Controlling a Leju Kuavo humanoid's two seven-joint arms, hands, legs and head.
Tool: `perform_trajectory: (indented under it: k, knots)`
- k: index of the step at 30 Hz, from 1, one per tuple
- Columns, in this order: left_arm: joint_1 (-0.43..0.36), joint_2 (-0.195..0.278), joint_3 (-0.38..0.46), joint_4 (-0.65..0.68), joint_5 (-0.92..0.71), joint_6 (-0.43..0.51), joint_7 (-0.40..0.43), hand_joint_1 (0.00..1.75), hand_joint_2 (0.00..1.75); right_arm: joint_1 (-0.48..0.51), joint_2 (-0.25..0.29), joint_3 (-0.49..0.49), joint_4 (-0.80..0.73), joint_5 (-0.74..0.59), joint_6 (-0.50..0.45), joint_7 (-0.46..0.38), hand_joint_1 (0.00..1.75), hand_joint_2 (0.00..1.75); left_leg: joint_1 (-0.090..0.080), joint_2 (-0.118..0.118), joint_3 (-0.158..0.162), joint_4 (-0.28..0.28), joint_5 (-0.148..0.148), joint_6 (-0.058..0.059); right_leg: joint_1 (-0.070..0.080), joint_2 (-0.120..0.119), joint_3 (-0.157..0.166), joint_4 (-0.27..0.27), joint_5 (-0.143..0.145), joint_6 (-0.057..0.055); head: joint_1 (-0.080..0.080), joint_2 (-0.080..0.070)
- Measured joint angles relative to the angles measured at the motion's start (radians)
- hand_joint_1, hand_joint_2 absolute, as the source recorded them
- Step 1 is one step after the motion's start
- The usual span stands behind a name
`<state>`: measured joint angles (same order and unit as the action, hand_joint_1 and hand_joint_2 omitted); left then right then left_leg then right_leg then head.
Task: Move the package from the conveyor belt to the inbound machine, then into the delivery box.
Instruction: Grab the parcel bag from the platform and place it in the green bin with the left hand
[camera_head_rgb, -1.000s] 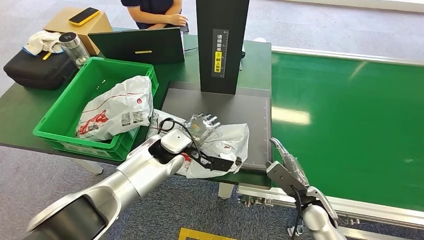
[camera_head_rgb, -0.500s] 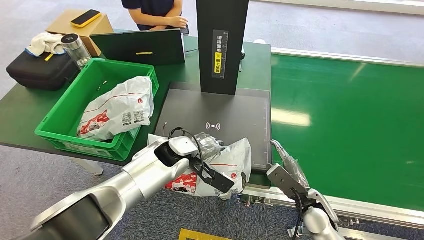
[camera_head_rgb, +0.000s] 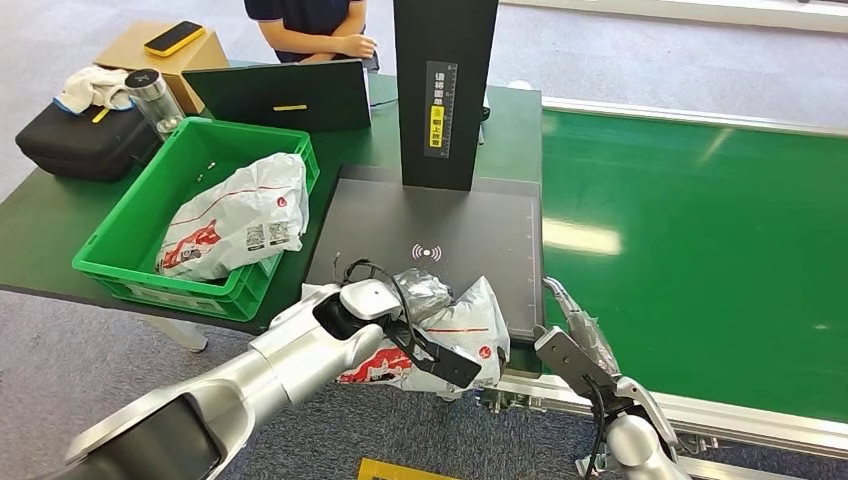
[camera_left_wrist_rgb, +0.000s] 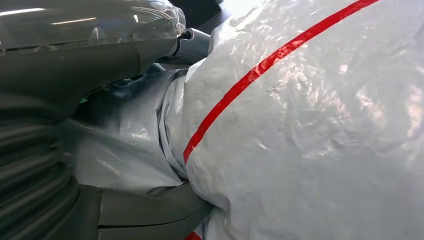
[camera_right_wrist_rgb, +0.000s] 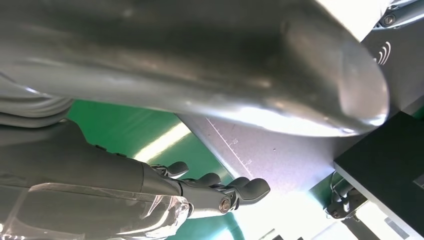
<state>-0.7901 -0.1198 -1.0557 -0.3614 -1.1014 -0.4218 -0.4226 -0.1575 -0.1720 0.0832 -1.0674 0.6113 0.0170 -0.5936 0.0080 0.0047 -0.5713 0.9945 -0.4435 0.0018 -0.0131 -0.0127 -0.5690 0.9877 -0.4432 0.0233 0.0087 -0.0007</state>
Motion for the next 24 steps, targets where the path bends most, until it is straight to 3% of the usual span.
perform_trajectory:
  k: [7,10,18,24]
  knots:
    - [0.014,0.000,0.000,0.002,0.019,0.048,0.016,1.75,1.75,0.000,0.000,0.000,0.000,0.000,-0.001,0.001,0.00,0.00,0.000,0.000,0.000,0.000,0.000,0.000,0.000,0.000,0.000,0.000,0.000,0.000,0.000,0.000]
    - [0.026,0.000,0.004,0.004,0.055,0.113,0.037,1.75,1.75,0.001,-0.001,0.000,-0.004,0.000,-0.002,0.004,0.00,0.00,0.000,0.000,0.000,0.000,0.001,0.000,0.000,0.000,0.000,0.000,0.000,0.000,0.000,0.000]
    - [0.027,0.011,0.094,-0.006,0.149,0.492,0.184,1.75,1.75,0.047,-0.003,-0.034,-0.080,-0.008,-0.001,0.040,0.00,0.00,0.000,0.000,-0.003,0.000,0.002,0.000,0.000,0.000,-0.004,0.000,0.002,0.000,0.000,0.000]
    - [0.025,0.056,0.204,-0.124,0.056,0.766,0.304,1.75,1.75,0.097,-0.001,-0.068,-0.146,-0.008,0.003,0.052,0.00,0.00,0.000,0.001,-0.006,0.000,0.002,-0.001,0.000,0.001,-0.007,0.001,0.001,-0.001,0.000,0.000]
